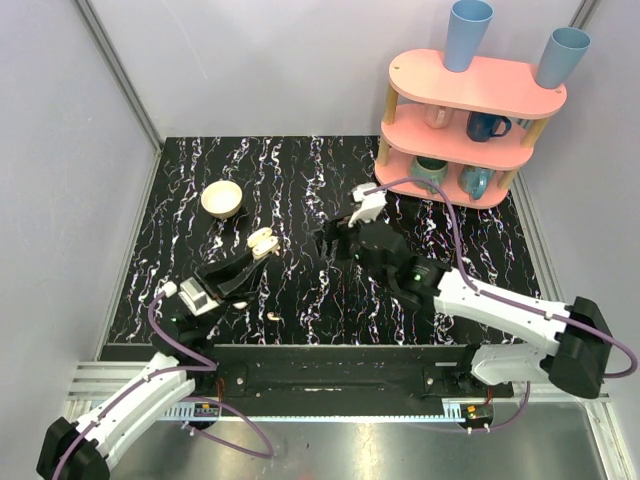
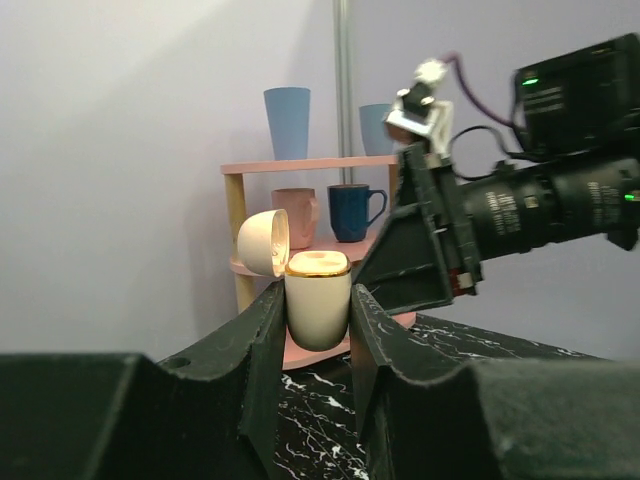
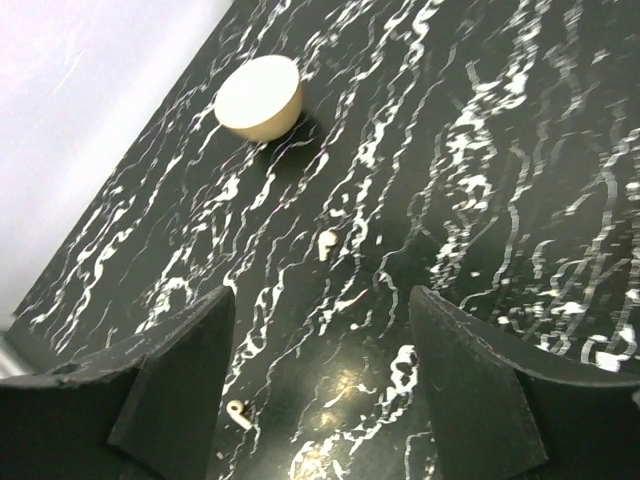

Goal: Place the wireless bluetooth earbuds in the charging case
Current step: Pick up the right earbud from the center of the board.

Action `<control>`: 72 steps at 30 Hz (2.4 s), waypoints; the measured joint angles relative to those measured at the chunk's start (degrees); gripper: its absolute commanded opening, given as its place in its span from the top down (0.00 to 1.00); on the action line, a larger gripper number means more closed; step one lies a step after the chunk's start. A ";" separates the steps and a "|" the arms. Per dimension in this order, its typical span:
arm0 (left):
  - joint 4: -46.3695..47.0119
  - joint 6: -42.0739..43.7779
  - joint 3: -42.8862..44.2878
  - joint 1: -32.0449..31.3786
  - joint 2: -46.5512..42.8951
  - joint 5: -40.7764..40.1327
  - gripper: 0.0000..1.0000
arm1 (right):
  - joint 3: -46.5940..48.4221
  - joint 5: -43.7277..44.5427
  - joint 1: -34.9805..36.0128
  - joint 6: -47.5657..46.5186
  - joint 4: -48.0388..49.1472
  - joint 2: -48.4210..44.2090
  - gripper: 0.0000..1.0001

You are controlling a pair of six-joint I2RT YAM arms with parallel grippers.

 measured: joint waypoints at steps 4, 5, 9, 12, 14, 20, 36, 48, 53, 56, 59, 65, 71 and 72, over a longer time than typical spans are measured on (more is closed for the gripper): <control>-1.31 0.22 0.00 0.00 -1.88 1.22 1.00 | 3.34 -8.92 -2.99 4.37 -3.37 5.25 0.24; -2.56 0.46 0.00 0.00 -3.08 1.22 1.00 | 3.32 -11.28 -3.89 5.33 -4.04 6.38 0.24; -9.90 2.75 0.22 0.00 -11.52 0.31 1.00 | 3.15 -20.35 -5.27 7.39 -5.16 12.39 0.27; -16.70 5.16 1.51 0.00 -18.53 -2.23 1.00 | 2.54 -28.22 -5.22 7.61 -4.76 17.18 0.30; -20.98 6.54 3.04 0.00 -21.77 -3.98 1.00 | 2.54 -33.46 -5.22 7.67 -4.02 20.22 0.33; -30.80 9.60 6.86 0.00 -23.41 -7.26 1.00 | 5.73 -43.71 -4.33 7.85 -2.54 29.44 0.36; -37.18 10.73 7.21 0.00 -23.39 -8.81 1.00 | 10.08 -42.71 3.17 10.91 -0.48 38.14 0.44; -37.16 10.71 7.19 0.00 -23.39 -9.22 1.00 | 14.73 -42.62 3.28 10.95 -0.68 43.28 0.48; -37.11 10.67 7.19 0.00 -23.39 -9.40 1.00 | 15.13 -42.56 3.41 10.95 -1.09 43.74 0.50; -36.92 10.60 7.08 0.00 -23.39 -9.44 1.00 | 15.54 -42.51 3.67 10.95 -1.57 43.98 0.51; -36.92 10.45 7.02 0.00 -23.39 -9.51 1.00 | 16.39 -42.47 4.09 10.93 -2.25 44.61 0.54; -36.85 10.27 6.95 0.00 -23.39 -9.51 1.00 | 17.33 -41.88 4.57 10.82 -3.80 45.94 0.55; -36.35 9.90 6.64 0.00 -23.39 -9.53 1.00 | 17.66 -40.72 4.59 10.80 -4.85 46.01 0.63; -36.17 9.88 6.64 0.00 -23.39 -9.53 1.00 | 17.66 -40.72 4.61 10.80 -4.98 46.05 0.65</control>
